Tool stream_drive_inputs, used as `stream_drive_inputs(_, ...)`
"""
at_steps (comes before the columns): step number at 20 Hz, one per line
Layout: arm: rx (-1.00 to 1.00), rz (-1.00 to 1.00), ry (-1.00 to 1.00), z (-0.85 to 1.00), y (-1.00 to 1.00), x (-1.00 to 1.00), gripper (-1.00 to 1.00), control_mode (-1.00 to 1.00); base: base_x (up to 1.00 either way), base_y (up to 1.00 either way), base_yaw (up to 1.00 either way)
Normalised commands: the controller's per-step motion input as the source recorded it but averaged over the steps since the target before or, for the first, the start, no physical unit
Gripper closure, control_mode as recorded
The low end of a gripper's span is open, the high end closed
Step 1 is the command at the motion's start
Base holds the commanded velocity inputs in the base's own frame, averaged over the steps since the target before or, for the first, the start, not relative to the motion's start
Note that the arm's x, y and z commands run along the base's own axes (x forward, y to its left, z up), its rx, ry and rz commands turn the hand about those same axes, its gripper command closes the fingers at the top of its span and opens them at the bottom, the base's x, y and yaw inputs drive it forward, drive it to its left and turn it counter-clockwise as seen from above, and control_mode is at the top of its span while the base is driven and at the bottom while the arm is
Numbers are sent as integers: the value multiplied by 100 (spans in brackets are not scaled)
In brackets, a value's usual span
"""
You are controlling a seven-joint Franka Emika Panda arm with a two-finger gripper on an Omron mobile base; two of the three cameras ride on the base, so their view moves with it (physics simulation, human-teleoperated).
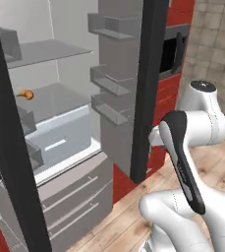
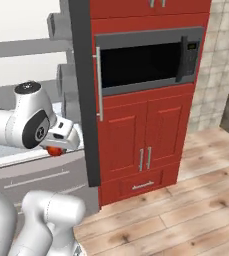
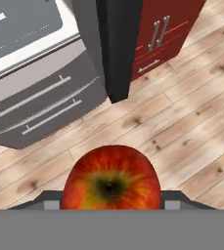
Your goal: Pick up the banana and apple from the fridge and place one fruit on each plate on the dining counter.
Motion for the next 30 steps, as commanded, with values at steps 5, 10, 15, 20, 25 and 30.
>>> stream_drive_inputs(5, 0, 0, 0, 0, 0, 0, 100, 100, -7, -70, -69)
stream_drive_inputs(10, 0, 0, 0, 0, 0, 0, 100, 100, 1, -67, -70)
stream_drive_inputs(15, 0, 0, 0, 0, 0, 0, 100, 100, 8, -70, -66)
stream_drive_inputs(20, 0, 0, 0, 0, 0, 0, 100, 100, 29, -71, -61)
stream_drive_inputs(25, 0, 0, 0, 0, 0, 0, 100, 100, 61, -38, -50)
stream_drive_inputs(30, 0, 0, 0, 0, 0, 0, 100, 100, 97, 5, -42)
